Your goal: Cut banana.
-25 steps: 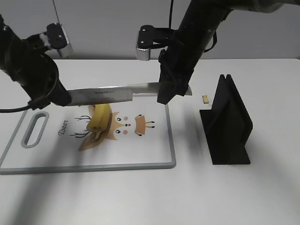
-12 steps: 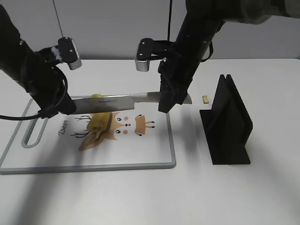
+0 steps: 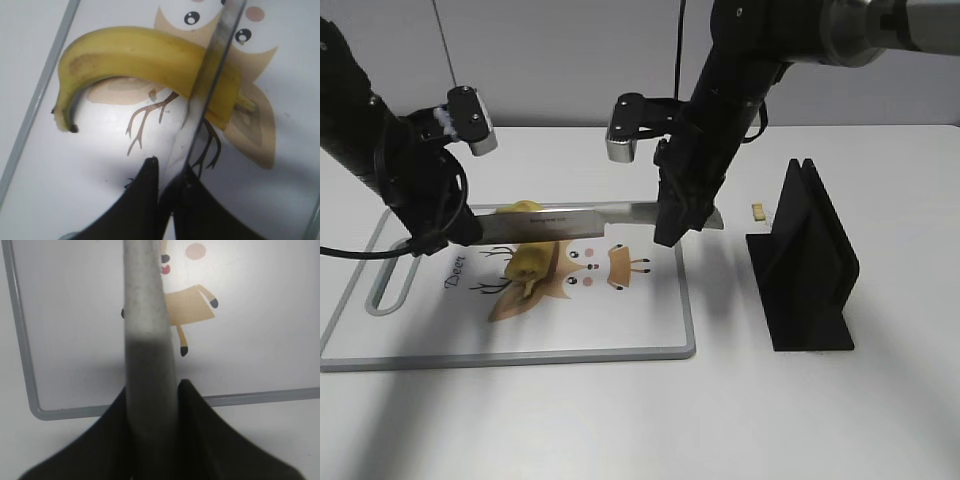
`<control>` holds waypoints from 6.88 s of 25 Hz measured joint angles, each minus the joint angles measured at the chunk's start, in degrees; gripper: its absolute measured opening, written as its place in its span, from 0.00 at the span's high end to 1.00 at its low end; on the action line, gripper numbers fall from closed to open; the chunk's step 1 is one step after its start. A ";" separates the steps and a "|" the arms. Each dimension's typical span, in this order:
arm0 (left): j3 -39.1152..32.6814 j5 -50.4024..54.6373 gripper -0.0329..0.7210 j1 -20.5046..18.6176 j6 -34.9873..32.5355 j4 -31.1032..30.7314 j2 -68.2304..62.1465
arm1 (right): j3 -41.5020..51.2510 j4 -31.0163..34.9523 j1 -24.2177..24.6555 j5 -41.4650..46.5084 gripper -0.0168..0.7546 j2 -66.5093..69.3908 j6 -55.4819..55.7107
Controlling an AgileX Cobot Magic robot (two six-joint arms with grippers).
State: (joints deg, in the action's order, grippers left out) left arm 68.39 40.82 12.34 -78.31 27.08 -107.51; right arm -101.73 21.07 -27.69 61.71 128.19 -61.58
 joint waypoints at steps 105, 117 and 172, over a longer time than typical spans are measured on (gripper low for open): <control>-5.23 0.32 0.14 -0.53 12.37 -3.51 28.39 | -1.67 0.63 -0.28 8.10 0.76 -15.62 -2.03; -5.23 17.29 0.19 -2.72 58.23 -26.37 34.28 | -1.63 -3.38 -0.25 8.25 0.76 -21.08 21.35; -40.63 21.25 0.22 -2.72 71.53 -27.08 107.79 | 50.48 -23.17 -0.25 -10.99 0.76 -62.64 90.81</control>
State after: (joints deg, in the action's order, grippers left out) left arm 27.76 62.07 9.62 -6.79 0.00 0.27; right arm -51.25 -2.10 -27.94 50.72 65.55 29.23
